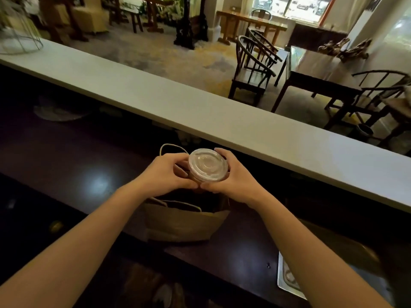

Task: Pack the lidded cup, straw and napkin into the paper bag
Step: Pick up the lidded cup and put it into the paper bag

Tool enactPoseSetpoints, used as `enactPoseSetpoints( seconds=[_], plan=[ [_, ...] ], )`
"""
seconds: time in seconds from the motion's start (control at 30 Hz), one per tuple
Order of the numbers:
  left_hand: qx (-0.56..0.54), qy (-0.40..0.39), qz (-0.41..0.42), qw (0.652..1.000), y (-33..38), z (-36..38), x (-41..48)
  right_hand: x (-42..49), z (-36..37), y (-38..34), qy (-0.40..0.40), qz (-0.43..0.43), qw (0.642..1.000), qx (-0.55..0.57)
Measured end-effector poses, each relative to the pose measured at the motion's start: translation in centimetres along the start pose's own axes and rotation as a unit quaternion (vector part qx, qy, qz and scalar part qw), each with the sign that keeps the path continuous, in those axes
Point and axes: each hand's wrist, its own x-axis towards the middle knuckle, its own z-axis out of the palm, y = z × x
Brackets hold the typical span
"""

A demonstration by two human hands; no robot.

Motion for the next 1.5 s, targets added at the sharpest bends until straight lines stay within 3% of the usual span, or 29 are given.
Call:
enactPoseSetpoints(
  seconds=[0.1,0.2,0.3,0.47,0.53,0.6,0.97,1.2,1.33,1.4,1.5],
  plan=[
    [0.020,-0.039,0.019,0.999,-1.0,0.4,0.7,0.8,0.2,-0.4,-0.035,-0.040,0.989,-0.137],
    [0.029,-0.080,0.041,0.996,-2.1,0.2,0.8,1.2,0.8,-0.6,-0.080,-0.048,0.975,-0.201],
    [0.154,-0.137,0.077,0.976,-2.9,-0.8,0.4,1.7,1.3,-0.3,-0.129,-0.052,0.952,-0.274],
    [0.410,-0.280,0.157,0.854,-4.1,-1.3,-1.1,3.4,2.8,0.1,-0.201,-0.016,0.906,-0.372],
    [0.464,-0.303,0.198,0.809,-5.0,-1.1,-1.5,4.4,3.5,0.4,-0.216,-0.004,0.885,-0.413],
    [0.482,-0.311,0.219,0.790,-5.7,-1.3,-1.7,5.3,4.3,0.6,-0.224,0.014,0.866,-0.447],
    [0.424,-0.263,0.292,0.816,-7.1,-1.5,-1.8,9.1,11.3,3.9,-0.352,0.188,0.742,-0.538],
    [0.443,-0.275,0.282,0.805,-7.0,-1.5,-1.9,9.3,13.6,5.6,-0.351,0.248,0.757,-0.492],
    [0.460,-0.300,0.258,0.795,-6.6,-1.3,-2.1,7.8,13.3,6.5,-0.303,0.193,0.816,-0.453],
    [0.446,-0.295,0.268,0.802,-6.7,-1.4,-2.1,7.5,13.7,6.7,-0.326,0.162,0.806,-0.466],
    [0.437,-0.286,0.288,0.803,-6.9,-1.5,-2.1,7.7,15.1,6.7,-0.380,0.184,0.748,-0.512]
  ],
)
